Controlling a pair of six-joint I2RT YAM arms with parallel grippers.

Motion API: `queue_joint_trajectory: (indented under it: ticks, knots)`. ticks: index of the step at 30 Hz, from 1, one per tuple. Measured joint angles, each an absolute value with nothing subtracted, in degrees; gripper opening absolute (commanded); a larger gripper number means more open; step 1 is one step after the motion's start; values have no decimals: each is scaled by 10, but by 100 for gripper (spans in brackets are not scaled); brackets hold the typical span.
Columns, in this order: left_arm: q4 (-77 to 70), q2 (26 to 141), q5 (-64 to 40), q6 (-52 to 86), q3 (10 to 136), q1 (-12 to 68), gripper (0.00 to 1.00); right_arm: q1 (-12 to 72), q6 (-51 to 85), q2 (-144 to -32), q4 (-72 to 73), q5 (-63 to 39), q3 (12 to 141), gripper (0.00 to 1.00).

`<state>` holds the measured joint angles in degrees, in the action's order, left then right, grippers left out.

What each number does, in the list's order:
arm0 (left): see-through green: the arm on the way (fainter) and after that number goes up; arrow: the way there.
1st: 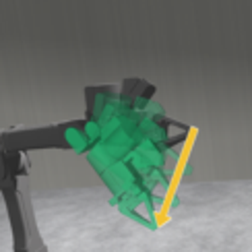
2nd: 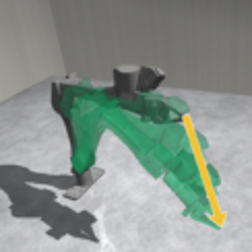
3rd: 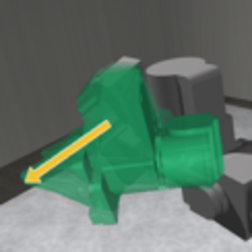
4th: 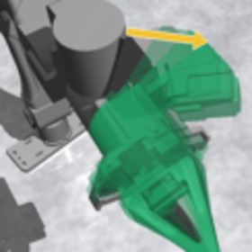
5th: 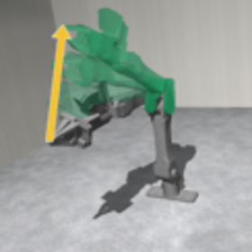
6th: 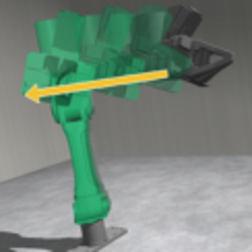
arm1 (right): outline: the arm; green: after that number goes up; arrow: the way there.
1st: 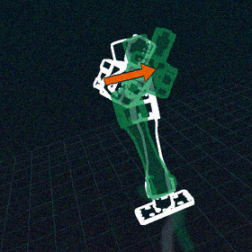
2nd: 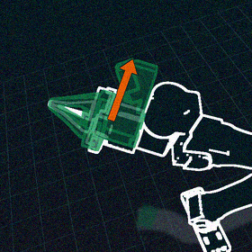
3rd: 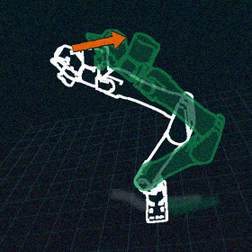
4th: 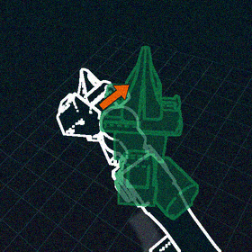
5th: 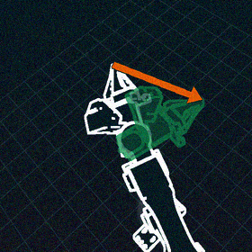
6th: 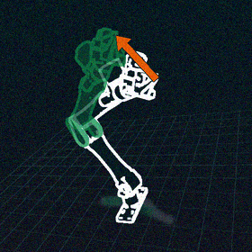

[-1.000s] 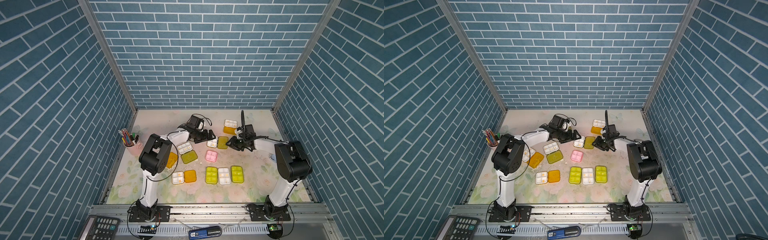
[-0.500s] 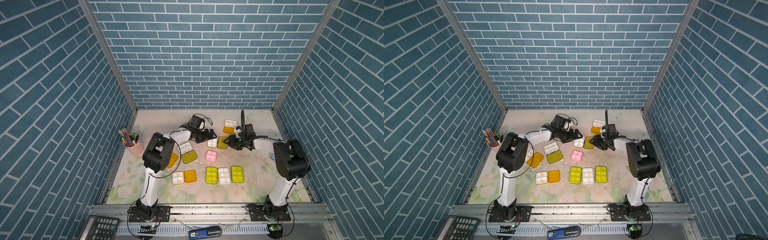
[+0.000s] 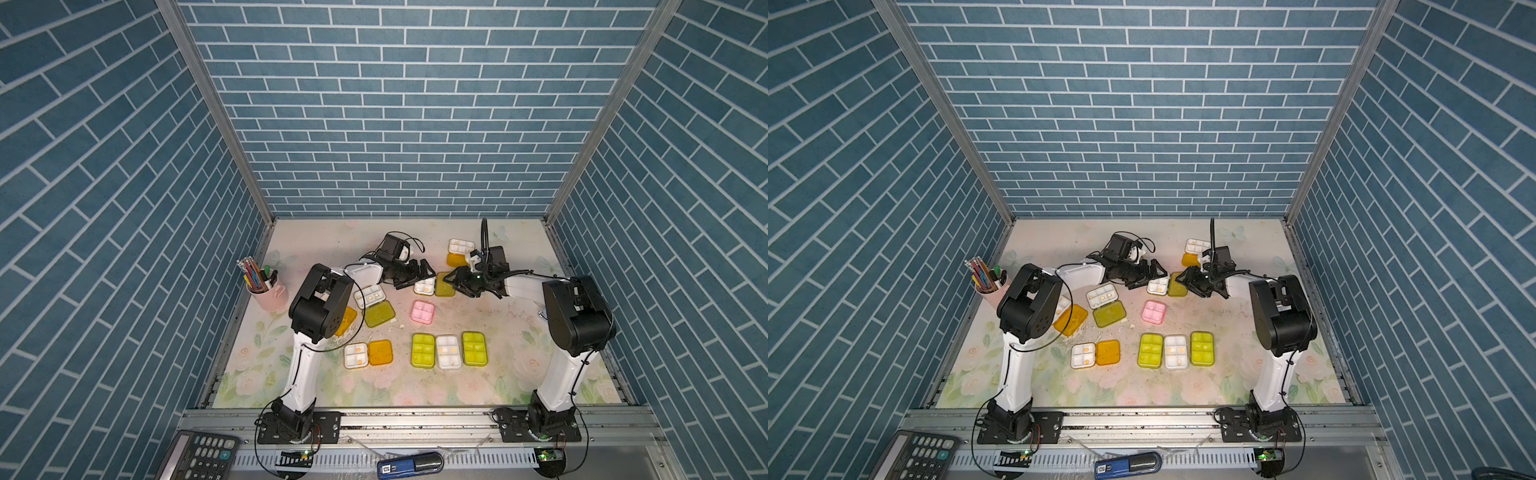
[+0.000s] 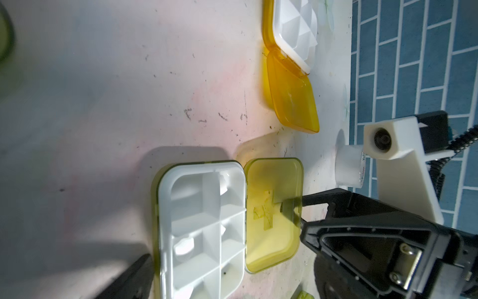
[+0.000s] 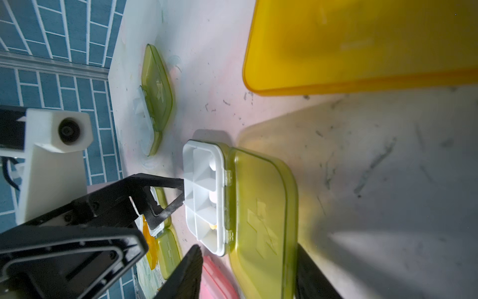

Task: Close pillboxes
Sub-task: Close the lid on the pillbox.

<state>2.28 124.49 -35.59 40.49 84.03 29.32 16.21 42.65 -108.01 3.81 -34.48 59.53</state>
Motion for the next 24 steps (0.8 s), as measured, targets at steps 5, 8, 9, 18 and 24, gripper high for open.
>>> queue_joint_trajectory:
  ticks: [5,8,9,18,24]
  knots:
    - [-14,1245,-363,429,826,296,97,163,435,-1069,37,-343,597,55]
    - [-38,1244,-365,445,815,299,97,164,437,-1057,37,-341,599,54]
    - [-48,1242,-366,452,809,300,97,165,438,-1054,37,-341,601,54]
    - [-118,1228,-371,504,760,304,97,176,453,-1050,30,-333,624,51]
    - [-128,1203,-363,516,737,305,96,192,462,-1050,14,-318,644,51]
